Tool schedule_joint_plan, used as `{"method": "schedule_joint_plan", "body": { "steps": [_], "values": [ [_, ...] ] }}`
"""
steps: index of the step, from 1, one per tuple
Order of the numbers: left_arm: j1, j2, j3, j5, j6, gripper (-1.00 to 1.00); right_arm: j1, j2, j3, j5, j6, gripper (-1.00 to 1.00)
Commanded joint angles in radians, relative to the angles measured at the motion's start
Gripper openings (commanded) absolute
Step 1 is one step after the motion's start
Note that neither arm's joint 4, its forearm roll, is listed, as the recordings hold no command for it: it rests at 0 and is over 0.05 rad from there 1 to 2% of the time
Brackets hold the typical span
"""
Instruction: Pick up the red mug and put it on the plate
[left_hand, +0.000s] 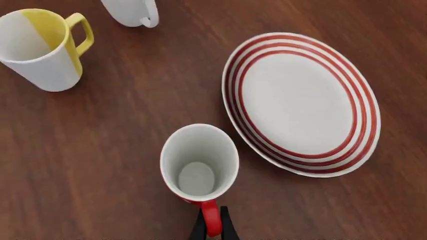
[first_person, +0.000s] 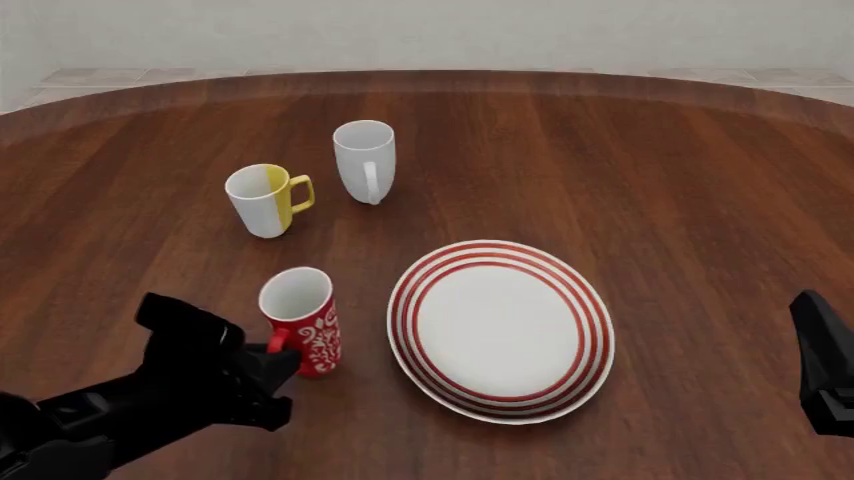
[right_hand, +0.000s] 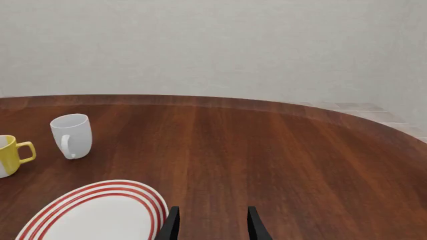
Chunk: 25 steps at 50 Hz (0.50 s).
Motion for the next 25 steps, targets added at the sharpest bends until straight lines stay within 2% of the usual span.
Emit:
{"method": "schedule_joint_plan", "body": {
  "steps": [1,7,8,14,20,25],
  "values": [
    [0.011,-0.049,0.004,0.023,0.025,-1.00,0.002,0.000,0.000,0.000,-0.002,1.00],
    [-0.017,-0.114,-0.023,0.061,0.068,-1.00,0.004,0.000,0.000,0.000,-0.004,1.00],
    [-0.023,-0.147,-0.030,0.076,0.100,-1.00,0.003,0.000,0.000,0.000,-0.003,1.00],
    [-0.037,-0.241,-0.072,0.140,0.159,-1.00,0.002,0.000,0.000,0.000,-0.003,1.00],
    [-0.092,-0.284,-0.111,0.131,0.266,-1.00,0.002,0.001,0.000,0.000,-0.002,1.00],
    [-0.068,-0.282,-0.142,0.148,0.263,-1.00,0.002,0.002,0.000,-0.001,-0.001,1.00]
  ]
}}
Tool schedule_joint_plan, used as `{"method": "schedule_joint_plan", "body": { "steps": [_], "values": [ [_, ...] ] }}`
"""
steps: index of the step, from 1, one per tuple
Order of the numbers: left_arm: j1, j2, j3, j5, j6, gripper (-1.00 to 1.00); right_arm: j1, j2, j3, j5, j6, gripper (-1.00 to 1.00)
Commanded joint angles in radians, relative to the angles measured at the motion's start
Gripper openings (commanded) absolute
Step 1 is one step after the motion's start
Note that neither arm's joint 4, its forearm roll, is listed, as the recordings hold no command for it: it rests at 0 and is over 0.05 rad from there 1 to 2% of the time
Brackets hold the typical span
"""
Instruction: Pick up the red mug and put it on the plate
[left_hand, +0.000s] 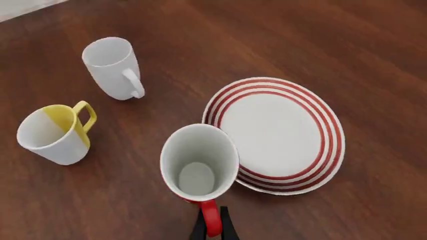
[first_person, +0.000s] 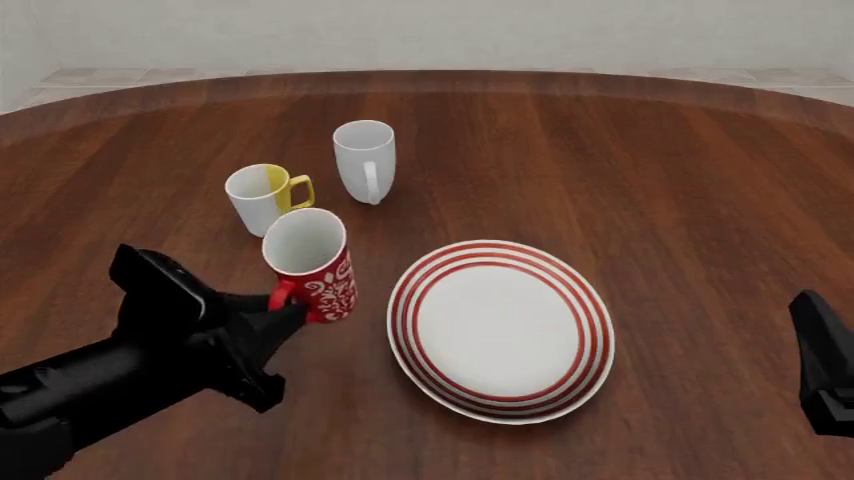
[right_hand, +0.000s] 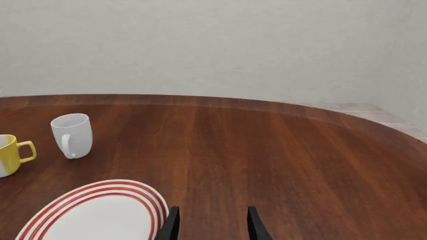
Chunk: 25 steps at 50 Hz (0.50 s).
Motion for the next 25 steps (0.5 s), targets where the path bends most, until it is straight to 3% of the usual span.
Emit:
{"method": "schedule_joint_plan", "body": {
  "steps": [1,25],
  "values": [
    [-0.020,-0.061,-0.070,0.033,0.089,-1.00,0.000,0.002,0.000,-0.001,0.001,1.00],
    [-0.075,0.029,-0.202,0.007,0.166,-1.00,0.005,0.001,0.000,-0.001,-0.002,1.00]
  ]
}}
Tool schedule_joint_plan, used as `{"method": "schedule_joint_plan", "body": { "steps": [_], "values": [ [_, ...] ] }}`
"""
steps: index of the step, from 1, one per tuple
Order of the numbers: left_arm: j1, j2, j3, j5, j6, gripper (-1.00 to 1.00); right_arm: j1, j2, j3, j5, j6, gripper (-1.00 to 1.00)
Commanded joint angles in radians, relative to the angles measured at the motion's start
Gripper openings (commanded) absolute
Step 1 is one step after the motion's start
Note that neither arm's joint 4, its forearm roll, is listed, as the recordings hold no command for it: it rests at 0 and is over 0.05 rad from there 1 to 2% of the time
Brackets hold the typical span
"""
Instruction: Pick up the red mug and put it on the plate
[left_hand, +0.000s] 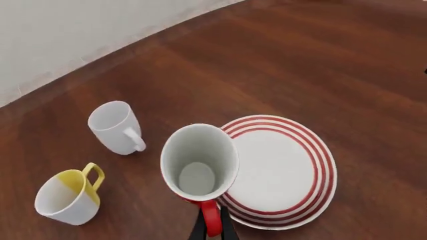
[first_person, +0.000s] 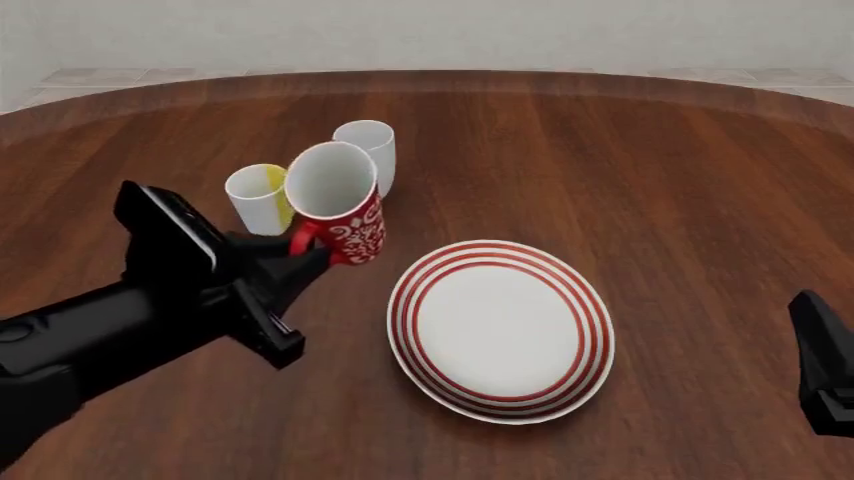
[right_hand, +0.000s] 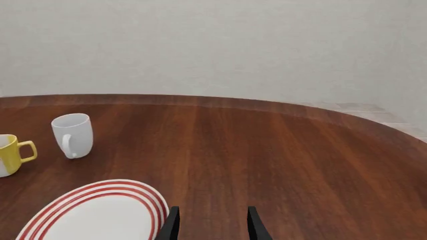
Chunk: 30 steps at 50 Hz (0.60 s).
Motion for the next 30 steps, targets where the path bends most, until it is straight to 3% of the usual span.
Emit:
{"method": "schedule_joint_plan", "body": {
  "steps": [1,30],
  "values": [
    [-0.030,0.039,-0.064,-0.008,0.039,-1.00,0.003,0.000,0.000,0.000,-0.002,1.00],
    [-0.169,0.258,-0.287,0.057,-0.047,-1.00,0.006,0.000,0.000,0.000,-0.008,1.00]
  ]
}}
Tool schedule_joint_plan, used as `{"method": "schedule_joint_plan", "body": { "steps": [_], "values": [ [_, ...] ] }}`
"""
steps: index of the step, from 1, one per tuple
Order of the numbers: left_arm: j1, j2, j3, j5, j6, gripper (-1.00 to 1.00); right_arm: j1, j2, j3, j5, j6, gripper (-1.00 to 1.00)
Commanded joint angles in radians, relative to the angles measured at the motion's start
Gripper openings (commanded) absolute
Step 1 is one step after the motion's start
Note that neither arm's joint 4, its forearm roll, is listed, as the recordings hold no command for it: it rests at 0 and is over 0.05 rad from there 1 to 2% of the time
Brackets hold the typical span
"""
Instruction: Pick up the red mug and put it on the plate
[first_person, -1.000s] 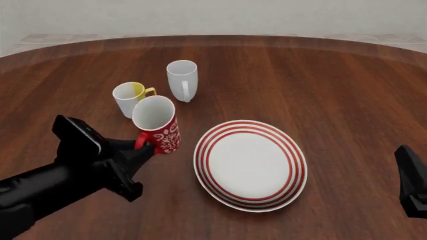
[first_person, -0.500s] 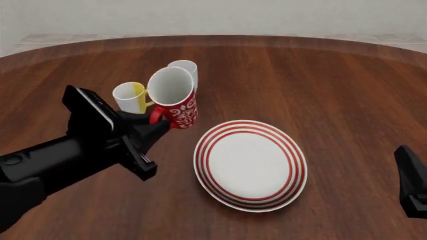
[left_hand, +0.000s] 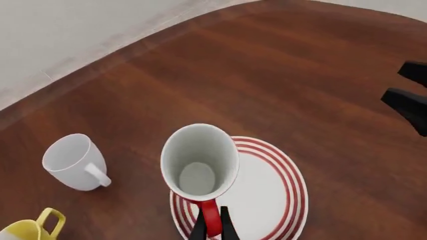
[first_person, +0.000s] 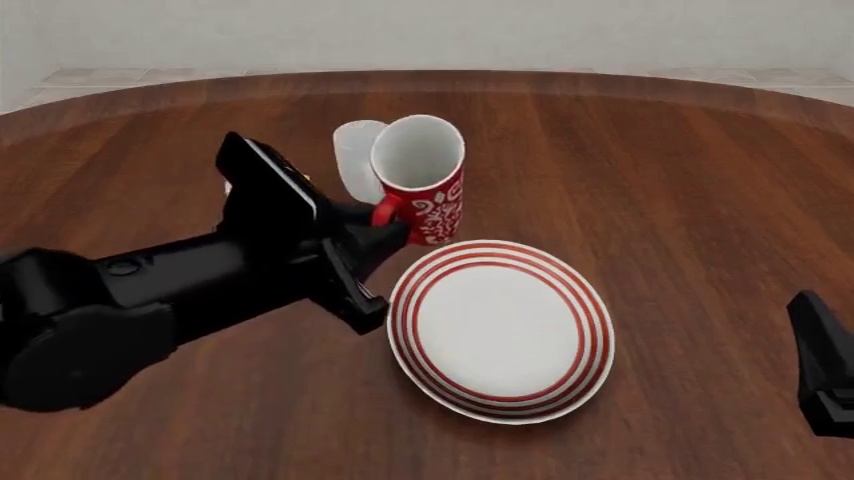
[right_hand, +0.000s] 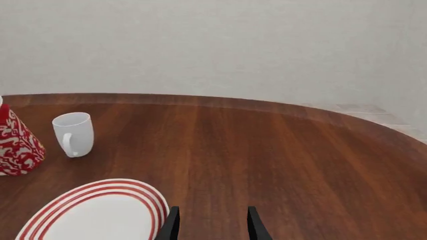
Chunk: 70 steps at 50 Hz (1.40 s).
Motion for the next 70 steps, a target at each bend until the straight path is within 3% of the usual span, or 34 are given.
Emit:
{"method": "schedule_joint_plan", "body": {
  "steps": [1,22,70],
  "values": [
    [-0.053,0.090,-0.081,0.021,-0.028,-1.00,0.002,0.001,0.000,0.000,-0.001,1.00],
    [-0.100,0.195,-0.077,-0.030,-0.032,-1.00,0.001,0.001,0.000,0.000,0.004,1.00],
    [-0.096,0.302,-0.029,-0.110,-0.064,-1.00,-0.004,-0.007,0.000,0.002,0.009,1.00]
  ]
}}
